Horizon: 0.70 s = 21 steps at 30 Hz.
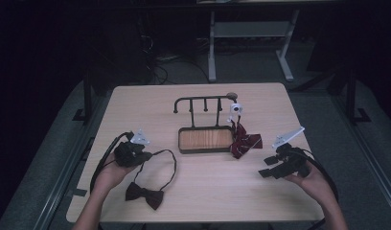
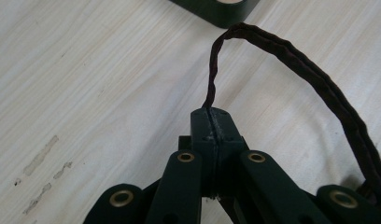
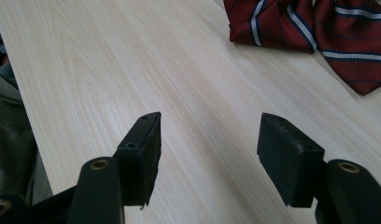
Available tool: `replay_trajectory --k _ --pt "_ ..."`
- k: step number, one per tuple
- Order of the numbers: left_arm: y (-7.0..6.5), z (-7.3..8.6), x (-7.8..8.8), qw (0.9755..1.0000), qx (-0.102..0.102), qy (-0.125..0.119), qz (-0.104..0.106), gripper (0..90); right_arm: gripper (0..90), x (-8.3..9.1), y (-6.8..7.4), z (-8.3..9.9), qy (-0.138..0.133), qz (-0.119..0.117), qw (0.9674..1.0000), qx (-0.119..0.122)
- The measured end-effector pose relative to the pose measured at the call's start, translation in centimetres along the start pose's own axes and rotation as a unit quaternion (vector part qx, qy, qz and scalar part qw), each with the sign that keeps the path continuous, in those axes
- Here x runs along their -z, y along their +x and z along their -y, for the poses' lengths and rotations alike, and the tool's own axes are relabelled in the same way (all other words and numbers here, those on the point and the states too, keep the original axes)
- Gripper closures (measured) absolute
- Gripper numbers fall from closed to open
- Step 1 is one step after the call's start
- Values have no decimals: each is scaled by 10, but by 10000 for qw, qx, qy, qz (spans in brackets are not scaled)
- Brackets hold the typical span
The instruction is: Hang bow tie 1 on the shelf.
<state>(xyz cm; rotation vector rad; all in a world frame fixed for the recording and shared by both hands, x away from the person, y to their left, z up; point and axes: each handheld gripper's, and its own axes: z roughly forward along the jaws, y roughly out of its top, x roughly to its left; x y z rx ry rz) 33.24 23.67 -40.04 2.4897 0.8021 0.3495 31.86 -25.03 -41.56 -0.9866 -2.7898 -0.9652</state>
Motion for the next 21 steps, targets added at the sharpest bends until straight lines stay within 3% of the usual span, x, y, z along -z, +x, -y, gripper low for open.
replay_trajectory --k 21 --pt "-5 -12 19 9994 -237 -97 223 897 399 1 -1 1 5 3 10000 -10"
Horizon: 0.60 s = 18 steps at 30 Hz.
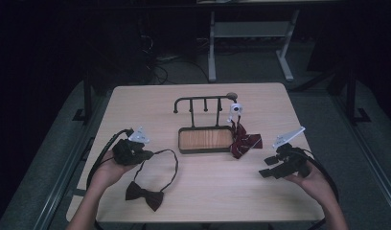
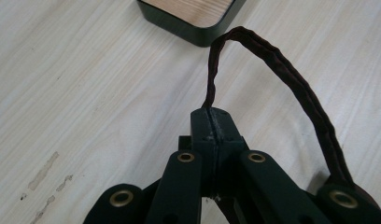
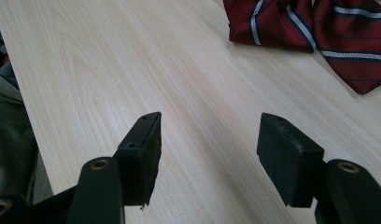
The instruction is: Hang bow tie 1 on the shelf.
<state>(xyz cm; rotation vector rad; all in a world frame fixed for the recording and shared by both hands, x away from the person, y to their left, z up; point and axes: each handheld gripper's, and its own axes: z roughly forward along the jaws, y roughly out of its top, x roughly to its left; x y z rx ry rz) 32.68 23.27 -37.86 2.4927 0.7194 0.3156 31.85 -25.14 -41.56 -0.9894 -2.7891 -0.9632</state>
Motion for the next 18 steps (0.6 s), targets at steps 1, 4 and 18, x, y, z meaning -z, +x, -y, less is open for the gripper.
replay_trajectory --k 1,4,18 --pt "-1 -1 3 10000 -47 23 13 897 400 0 0 0 1 2 10000 2" --pt "-2 -2 5 10000 -74 3 22 897 399 0 0 0 -3 4 10000 -4" --pt "-5 -10 21 9997 -252 -61 42 897 398 0 -1 1 -8 -1 10000 -39"
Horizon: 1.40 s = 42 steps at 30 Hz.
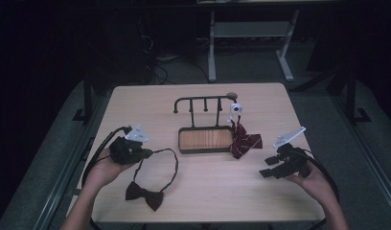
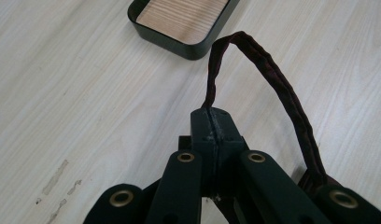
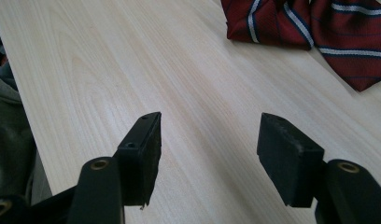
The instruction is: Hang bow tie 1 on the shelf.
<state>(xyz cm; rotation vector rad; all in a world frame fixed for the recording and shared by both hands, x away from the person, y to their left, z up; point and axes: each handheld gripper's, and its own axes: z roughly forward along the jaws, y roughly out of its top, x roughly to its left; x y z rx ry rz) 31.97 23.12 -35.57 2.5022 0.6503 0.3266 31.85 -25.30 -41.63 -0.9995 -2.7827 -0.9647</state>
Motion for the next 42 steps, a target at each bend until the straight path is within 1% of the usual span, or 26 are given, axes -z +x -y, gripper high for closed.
replay_trajectory --k 6,9,14,18,25,28,30,36,37,42 --pt "-2 -5 7 10000 -65 -23 -22 898 398 1 0 0 2 25 10000 4" --pt "-3 -9 11 9999 -136 -29 -42 897 397 1 0 0 5 22 10000 5" --pt "-5 -13 15 9998 -178 -28 -39 898 397 1 0 -1 -1 15 10000 2" --pt "-6 -18 19 9996 -263 -38 -49 898 396 1 0 0 -17 15 10000 28" --pt "-5 -25 22 9995 -300 -33 -38 898 396 1 -1 1 -12 25 10000 23" --pt "-4 -31 23 9994 -348 -57 -21 898 396 1 -1 2 -20 -3 10000 13" --pt "-4 -33 23 9994 -338 -72 -24 898 396 2 -2 2 -14 12 10000 30" --pt "-3 -43 23 9992 -379 -89 19 898 398 5 -4 5 -48 2 10000 -34" --pt "-3 -46 24 9992 -398 -78 25 899 397 6 -4 5 -62 3 10000 -29" --pt "-2 -52 28 9990 -443 -74 10 899 397 6 -5 5 -69 1 10000 -30"
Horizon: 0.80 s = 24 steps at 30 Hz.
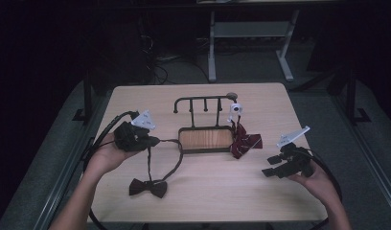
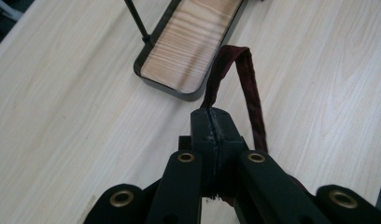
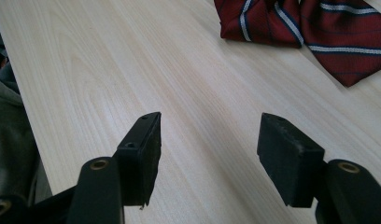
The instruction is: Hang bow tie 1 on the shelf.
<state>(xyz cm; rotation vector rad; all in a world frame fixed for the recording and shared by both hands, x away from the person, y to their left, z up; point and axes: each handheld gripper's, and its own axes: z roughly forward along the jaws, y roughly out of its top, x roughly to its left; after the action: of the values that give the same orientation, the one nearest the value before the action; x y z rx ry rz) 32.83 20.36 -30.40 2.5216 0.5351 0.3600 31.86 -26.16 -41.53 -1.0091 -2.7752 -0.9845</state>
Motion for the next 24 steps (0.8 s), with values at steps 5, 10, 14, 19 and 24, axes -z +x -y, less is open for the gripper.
replay_trajectory --k 5,10,14,19,24 --pt "4 -7 5 10000 7 -54 -33 898 396 -1 0 0 30 -16 10000 -1" --pt "10 -13 3 10000 29 -80 7 899 397 1 0 -1 -8 6 10000 1" --pt "16 -18 1 9999 54 -88 22 899 397 2 1 -2 11 35 10000 30" --pt "23 -25 2 9999 113 -93 32 899 397 2 1 -2 -4 15 10000 16" --pt "27 -30 5 9999 124 -86 -2 899 398 4 2 -1 -24 38 10000 35"
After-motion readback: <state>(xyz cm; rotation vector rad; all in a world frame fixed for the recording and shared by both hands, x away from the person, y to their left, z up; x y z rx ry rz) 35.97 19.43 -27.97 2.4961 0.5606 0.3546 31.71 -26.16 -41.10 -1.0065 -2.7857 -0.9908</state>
